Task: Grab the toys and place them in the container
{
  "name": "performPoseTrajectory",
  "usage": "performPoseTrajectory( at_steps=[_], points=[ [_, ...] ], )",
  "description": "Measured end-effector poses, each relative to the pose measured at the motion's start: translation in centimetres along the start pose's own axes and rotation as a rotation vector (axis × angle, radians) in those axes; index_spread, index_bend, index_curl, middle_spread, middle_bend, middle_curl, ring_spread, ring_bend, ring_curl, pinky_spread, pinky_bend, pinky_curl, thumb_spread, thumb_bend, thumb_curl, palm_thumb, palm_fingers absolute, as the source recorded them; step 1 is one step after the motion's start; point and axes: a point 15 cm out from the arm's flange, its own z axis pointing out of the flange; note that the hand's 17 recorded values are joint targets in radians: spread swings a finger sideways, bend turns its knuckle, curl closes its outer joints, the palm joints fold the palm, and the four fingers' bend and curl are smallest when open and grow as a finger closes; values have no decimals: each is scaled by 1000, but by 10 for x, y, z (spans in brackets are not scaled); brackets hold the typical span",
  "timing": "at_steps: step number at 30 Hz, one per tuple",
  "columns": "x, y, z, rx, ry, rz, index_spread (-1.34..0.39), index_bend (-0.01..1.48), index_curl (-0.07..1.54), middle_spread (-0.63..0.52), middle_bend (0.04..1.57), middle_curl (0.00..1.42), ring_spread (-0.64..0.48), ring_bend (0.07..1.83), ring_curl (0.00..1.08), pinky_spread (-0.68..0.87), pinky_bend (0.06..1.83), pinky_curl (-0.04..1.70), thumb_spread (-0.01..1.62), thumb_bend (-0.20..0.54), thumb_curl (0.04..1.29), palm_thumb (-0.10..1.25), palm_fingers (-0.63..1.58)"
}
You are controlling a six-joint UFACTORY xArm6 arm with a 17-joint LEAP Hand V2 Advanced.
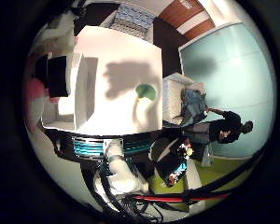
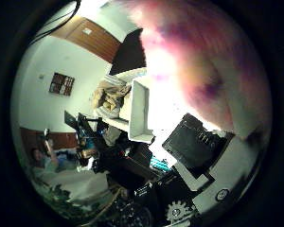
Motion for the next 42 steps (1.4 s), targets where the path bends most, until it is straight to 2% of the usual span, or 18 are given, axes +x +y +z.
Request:
performPoseTrajectory(
  at_steps=[7,15,20,21,24,27,28,29,30,31,35,39,42],
  points=[
    [-40,-2,20,-40,-15,-64,-386,928,1098,-253,1239,1059,-269,1393,891,-229,1338,1057,1043,-14,688,982,887],
    [-87,-19,38,-1,-56,-145,-392,915,1107,-258,1220,1071,-272,1380,900,-221,1325,1070,1056,-14,695,971,894],
    [-101,-25,46,4,-66,-168,-397,880,1108,-265,1178,1071,-272,1383,890,-235,1298,1056,1138,-19,664,904,862],
    [-103,-28,46,17,-72,-170,-400,838,1093,-266,1158,1057,-269,1372,865,-253,1269,1028,1170,-20,644,872,875],
    [-108,-38,44,56,-88,-175,-403,568,1013,-256,1082,959,-277,1307,758,-365,1134,894,1192,-27,588,765,879],
    [-108,-38,52,35,-79,-179,-408,209,890,-236,976,865,-289,1239,672,-474,1034,791,1227,-20,532,718,650],
    [-108,-36,59,15,-71,-183,-441,160,820,-229,900,822,-269,1169,637,-426,979,776,1237,-20,509,704,480],
    [-107,-35,62,5,-66,-187,-461,172,779,-218,834,789,-242,1111,608,-357,913,764,1241,-18,498,701,327],
    [-107,-34,64,-1,-62,-193,-473,182,753,-205,795,766,-213,1080,599,-296,903,773,1243,-18,487,697,277],
    [-106,-34,65,-4,-60,-200,-490,183,698,-177,694,713,-161,1033,565,-187,890,760,1241,-21,474,688,201],
    [-102,-27,75,-38,-48,-214,-504,181,544,-61,445,545,59,854,446,205,901,712,1224,-21,436,671,71],
    [-90,-1,97,-147,-9,-232,-493,167,436,22,331,440,177,714,353,412,859,633,1205,-22,410,647,9],
    [-89,1,98,-155,-6,-241,-488,156,377,53,311,403,209,659,311,477,825,576,1202,-19,395,635,17]
  ],
)
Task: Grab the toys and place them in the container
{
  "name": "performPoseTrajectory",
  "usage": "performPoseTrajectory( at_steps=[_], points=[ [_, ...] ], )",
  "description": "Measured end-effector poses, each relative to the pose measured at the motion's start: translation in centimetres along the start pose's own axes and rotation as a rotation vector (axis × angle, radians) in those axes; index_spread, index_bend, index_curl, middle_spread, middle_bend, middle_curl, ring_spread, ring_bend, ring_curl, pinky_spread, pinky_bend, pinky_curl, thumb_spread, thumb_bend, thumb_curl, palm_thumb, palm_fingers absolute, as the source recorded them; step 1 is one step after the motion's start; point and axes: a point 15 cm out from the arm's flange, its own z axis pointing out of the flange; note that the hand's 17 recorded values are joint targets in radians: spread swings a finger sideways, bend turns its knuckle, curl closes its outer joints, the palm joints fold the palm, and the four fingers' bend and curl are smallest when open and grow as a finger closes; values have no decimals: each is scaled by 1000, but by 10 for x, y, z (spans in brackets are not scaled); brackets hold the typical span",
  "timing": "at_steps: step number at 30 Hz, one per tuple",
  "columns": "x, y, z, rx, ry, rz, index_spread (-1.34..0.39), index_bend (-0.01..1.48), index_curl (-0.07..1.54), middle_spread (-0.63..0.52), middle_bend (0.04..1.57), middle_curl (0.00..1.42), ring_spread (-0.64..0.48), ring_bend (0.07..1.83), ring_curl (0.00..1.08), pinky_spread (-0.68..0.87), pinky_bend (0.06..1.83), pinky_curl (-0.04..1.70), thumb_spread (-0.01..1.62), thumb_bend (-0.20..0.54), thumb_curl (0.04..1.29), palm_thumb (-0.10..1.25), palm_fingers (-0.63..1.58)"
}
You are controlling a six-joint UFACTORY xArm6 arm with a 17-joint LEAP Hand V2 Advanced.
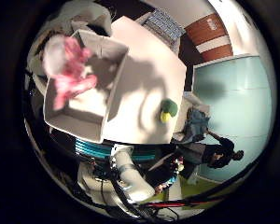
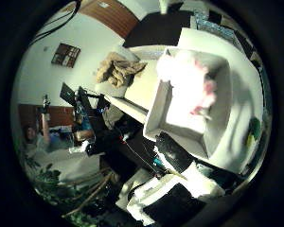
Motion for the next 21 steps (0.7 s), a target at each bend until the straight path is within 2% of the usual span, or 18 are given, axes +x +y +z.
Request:
performPoseTrajectory(
  at_steps=[9,21],
  points=[
    [14,8,-15,27,10,8,-452,155,284,87,277,352,224,599,254,520,765,456,1191,-17,376,627,70],
    [130,23,-30,51,44,198,-370,153,256,113,292,336,228,594,232,510,732,361,1189,-18,370,627,113]
  ],
)
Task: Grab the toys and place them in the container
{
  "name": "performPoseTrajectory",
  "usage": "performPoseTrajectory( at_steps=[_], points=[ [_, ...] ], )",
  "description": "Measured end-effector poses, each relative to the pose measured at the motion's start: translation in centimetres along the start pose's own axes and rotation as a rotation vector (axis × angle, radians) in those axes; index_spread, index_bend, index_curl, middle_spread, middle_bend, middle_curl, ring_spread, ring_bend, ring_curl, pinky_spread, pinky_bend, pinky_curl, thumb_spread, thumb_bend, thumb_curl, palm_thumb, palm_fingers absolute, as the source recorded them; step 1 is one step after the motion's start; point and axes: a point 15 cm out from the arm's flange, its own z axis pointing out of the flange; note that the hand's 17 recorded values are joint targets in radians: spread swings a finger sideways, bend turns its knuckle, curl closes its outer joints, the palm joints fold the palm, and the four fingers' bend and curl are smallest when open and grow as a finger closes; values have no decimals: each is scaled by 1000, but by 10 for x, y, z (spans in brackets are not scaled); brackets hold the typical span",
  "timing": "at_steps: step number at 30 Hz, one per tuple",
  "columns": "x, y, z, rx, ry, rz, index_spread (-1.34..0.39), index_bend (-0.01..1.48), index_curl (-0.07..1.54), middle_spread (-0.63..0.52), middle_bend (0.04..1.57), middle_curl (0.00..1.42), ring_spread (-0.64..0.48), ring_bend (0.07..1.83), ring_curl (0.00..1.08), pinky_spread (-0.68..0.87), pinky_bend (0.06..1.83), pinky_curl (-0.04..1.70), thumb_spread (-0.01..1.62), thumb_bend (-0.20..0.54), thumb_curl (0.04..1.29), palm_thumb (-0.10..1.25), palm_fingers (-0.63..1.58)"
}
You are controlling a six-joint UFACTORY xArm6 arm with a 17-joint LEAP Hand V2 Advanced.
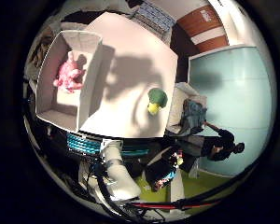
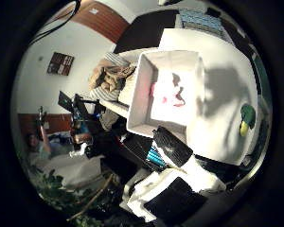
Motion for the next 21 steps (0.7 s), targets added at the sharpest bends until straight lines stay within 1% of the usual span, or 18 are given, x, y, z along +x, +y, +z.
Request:
performPoseTrajectory(
  at_steps=[5,12,16,19,21],
  points=[
    [71,-1,2,-3,25,111,-360,152,253,115,288,331,228,589,225,505,733,336,1189,-18,370,626,120],
    [165,9,19,-37,50,263,-338,144,248,121,290,328,228,589,220,496,736,310,1192,-19,363,615,121],
    [224,17,45,-79,58,382,-285,134,236,176,289,328,247,592,221,497,768,307,1192,-22,354,578,71],
    [252,24,68,-127,56,439,-257,145,233,206,277,324,262,576,218,503,784,301,1187,-23,346,548,28],
    [268,21,80,-126,60,464,-246,145,232,214,271,323,268,569,217,501,786,298,1190,-20,343,539,11]
  ],
)
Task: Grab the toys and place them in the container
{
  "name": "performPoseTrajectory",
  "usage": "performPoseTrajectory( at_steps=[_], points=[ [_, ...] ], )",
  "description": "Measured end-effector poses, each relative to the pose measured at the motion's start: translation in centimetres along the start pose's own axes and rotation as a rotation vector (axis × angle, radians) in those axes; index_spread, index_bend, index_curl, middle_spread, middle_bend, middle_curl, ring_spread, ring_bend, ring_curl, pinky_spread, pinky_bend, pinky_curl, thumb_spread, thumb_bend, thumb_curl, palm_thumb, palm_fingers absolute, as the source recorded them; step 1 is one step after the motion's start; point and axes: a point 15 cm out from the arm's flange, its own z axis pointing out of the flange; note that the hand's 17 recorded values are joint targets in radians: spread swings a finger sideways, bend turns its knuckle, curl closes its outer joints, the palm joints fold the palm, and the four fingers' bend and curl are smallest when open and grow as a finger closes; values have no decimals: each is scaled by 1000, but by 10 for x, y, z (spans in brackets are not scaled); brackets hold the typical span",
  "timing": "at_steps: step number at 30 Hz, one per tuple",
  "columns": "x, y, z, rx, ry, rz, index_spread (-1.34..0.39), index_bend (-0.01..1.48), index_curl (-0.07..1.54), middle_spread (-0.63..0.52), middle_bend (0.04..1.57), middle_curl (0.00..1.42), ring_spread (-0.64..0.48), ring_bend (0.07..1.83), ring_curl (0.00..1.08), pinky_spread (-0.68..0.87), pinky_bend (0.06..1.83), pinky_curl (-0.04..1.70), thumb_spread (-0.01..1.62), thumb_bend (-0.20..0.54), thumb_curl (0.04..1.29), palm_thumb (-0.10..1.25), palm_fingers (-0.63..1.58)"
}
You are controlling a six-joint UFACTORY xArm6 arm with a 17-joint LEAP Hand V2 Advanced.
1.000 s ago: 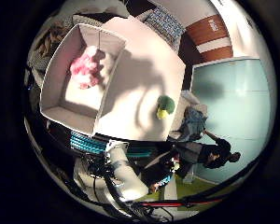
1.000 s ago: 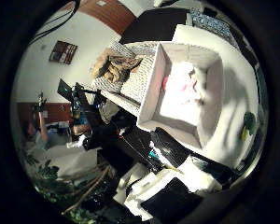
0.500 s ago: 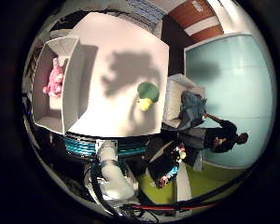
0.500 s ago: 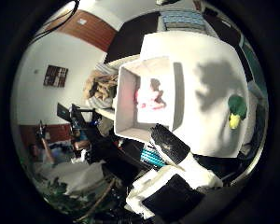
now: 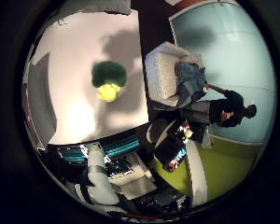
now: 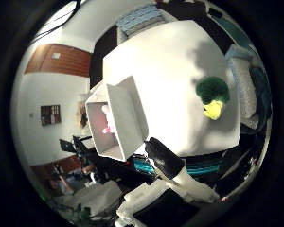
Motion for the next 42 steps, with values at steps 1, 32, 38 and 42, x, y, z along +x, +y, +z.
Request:
performPoseTrajectory(
  at_steps=[1,32,38,42],
  points=[
    [5,-6,5,7,1,10,-241,146,232,223,264,322,274,562,217,503,791,295,1191,-19,341,538,3],
    [91,-40,224,-48,4,140,-238,149,241,218,222,333,274,483,239,502,718,262,1173,-20,312,485,35],
    [93,-38,229,-61,12,128,-221,142,240,142,304,352,237,557,253,497,670,242,1173,-20,314,485,172],
    [94,-38,224,-55,21,119,-233,149,241,-14,440,389,94,728,281,410,639,215,1166,-17,319,506,420]
  ],
)
